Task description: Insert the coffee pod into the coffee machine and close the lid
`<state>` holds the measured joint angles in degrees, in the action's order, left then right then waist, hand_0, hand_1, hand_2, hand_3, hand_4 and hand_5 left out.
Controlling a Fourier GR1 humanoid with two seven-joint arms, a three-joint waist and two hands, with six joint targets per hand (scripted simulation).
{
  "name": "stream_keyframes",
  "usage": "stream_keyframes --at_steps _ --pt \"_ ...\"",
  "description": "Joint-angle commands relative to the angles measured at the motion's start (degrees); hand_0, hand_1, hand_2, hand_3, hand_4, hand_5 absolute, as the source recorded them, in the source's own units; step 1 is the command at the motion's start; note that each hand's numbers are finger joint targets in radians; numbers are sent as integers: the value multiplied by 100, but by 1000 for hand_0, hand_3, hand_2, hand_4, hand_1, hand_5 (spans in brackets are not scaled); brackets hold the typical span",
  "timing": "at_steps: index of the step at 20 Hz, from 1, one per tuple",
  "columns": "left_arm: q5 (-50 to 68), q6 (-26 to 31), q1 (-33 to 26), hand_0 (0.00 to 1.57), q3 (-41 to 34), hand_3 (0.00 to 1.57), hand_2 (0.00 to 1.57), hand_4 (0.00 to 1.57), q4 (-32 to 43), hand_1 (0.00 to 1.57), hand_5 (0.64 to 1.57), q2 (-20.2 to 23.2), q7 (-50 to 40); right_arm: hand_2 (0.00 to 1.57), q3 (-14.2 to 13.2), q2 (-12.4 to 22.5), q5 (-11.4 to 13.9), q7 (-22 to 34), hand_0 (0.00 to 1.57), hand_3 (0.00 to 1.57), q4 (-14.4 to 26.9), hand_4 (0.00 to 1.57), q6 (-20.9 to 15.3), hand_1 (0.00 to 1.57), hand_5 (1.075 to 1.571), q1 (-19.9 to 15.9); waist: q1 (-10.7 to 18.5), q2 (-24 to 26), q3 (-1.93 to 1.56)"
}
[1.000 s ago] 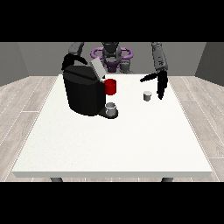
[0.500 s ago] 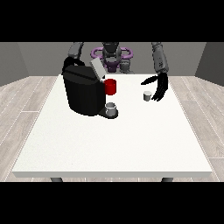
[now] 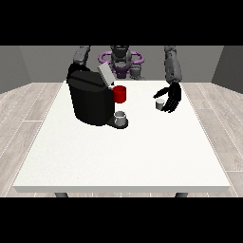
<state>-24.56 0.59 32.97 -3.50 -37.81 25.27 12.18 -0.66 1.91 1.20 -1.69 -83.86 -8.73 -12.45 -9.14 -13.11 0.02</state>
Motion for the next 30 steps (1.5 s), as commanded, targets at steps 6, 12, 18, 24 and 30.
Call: stream_keyframes --at_steps 6,12,18,24,30 --pt "-392 -829 61 837 -59 737 974 391 503 837 1571 -158 626 0 2 85 88 357 0 0 -207 487 -105 0 1571 -60 16 66 1" --pt "-803 -1272 210 930 68 820 1040 281 706 930 1571 -118 499 0 -143 123 -277 -244 0 0 1 492 263 0 1571 -3 -165 -225 -1" --pt "-907 -916 557 1225 19 1305 1358 473 919 1225 1571 186 690 0 221 -183 -49 8 0 0 -249 487 -36 0 1571 170 -195 -11 1" --pt "-889 -212 893 1450 251 1388 1452 623 376 1450 1571 24 935 0 -273 -18 -182 -283 0 0 773 430 -78 0 1571 -134 261 248 -4" --pt "-778 317 1440 1243 152 1315 1327 535 220 1243 1571 37 508 0 -381 218 -448 42 0 0 889 505 224 0 1571 -220 82 576 -4"
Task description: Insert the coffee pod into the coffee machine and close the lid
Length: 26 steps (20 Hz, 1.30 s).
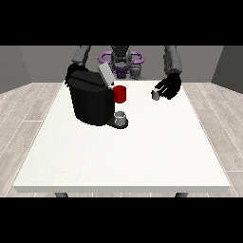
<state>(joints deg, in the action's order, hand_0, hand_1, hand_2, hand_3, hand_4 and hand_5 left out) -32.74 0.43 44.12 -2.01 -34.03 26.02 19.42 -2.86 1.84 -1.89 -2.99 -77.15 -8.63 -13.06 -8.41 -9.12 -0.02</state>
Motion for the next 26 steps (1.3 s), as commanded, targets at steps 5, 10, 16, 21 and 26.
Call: stream_keyframes --at_steps 5,10,16,21,26 --pt "-25 439 477 1252 -72 1292 1329 573 -170 1252 1571 80 -1 0 138 -106 76 -97 0 0 88 507 -6 0 1571 -93 -164 26 3" --pt "-91 675 906 1252 14 1292 1329 573 -425 1252 1571 -233 -788 0 90 -97 36 -242 0 0 400 492 91 0 1571 5 -192 334 0" --pt "-104 792 1324 1072 -147 1232 1218 520 -436 1072 1571 -87 -1024 0 -17 113 -200 170 0 0 188 495 320 0 1571 -324 -375 292 0" --pt "33 882 1611 1209 -461 1188 1245 486 -299 1209 1571 171 -1060 0 420 -178 82 -101 0 0 -64 526 -17 0 1571 -99 -534 117 1" --pt "-147 588 2144 1264 -353 1251 1319 516 -327 1264 1571 -125 -1337 0 628 -179 211 109 0 0 -106 506 -274 0 1571 -567 -764 -263 1"
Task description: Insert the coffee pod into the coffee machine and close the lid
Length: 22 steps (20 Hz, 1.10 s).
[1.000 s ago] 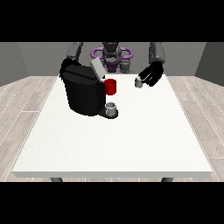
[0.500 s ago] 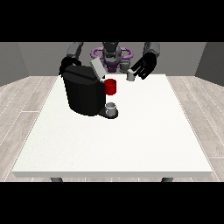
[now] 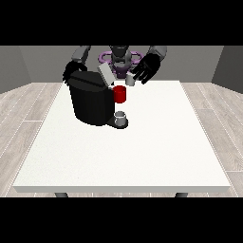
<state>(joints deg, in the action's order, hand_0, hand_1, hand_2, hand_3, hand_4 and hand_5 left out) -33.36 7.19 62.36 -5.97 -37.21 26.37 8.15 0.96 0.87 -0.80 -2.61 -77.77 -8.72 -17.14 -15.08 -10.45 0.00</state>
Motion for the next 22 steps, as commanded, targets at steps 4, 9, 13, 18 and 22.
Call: stream_keyframes --at_steps 4,9,13,18,22 --pt "-165 22 377 1262 21 1244 1313 507 32 1262 1571 69 -174 0 -33 55 -68 -87 0 0 -106 502 0 0 1571 -95 -157 -206 -2" --pt "-105 151 582 1306 -129 1245 1328 487 174 1306 1571 227 -142 0 139 -77 79 -8 0 0 -237 483 -332 0 1571 -126 -219 -429 0" --pt "-173 61 173 1283 -49 1222 1314 504 102 1283 1571 149 101 0 -246 181 -100 -377 0 0 -160 526 -58 0 1571 225 -124 -317 -1" --pt "-182 244 480 1229 51 1207 1283 511 47 1229 1571 -263 -314 0 -308 157 -89 -81 0 0 109 514 -146 0 1571 -17 -18 -169 -2" --pt "-219 207 642 1183 -23 1180 1251 499 105 1183 1571 -87 -138 0 -344 205 -97 97 0 0 -15 499 -202 0 1571 -322 -95 -419 0"
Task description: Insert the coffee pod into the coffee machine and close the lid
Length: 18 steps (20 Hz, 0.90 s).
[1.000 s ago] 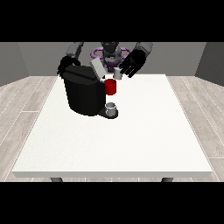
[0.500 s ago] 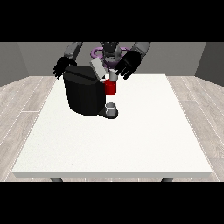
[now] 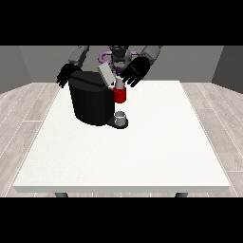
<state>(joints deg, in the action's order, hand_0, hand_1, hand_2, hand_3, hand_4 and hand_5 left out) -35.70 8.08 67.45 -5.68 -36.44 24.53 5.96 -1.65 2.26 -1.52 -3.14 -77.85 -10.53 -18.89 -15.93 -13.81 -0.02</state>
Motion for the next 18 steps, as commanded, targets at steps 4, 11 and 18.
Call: stream_keyframes --at_steps 4,11,18 --pt "-144 -201 0 1203 3 1200 1272 500 91 1203 1571 -33 47 0 -12 -43 -11 126 0 0 -169 499 -89 0 1571 -157 -89 -138 2" --pt "-151 -120 -79 1184 -65 1186 1248 488 159 1184 1571 92 182 0 69 -80 30 -152 0 0 -154 499 6 0 1571 148 -38 -178 1" --pt "-120 53 73 1221 -79 1171 1265 485 184 1221 1571 -84 -5 0 -163 111 -114 -43 0 0 -17 433 108 0 1571 -87 -4 -191 0"
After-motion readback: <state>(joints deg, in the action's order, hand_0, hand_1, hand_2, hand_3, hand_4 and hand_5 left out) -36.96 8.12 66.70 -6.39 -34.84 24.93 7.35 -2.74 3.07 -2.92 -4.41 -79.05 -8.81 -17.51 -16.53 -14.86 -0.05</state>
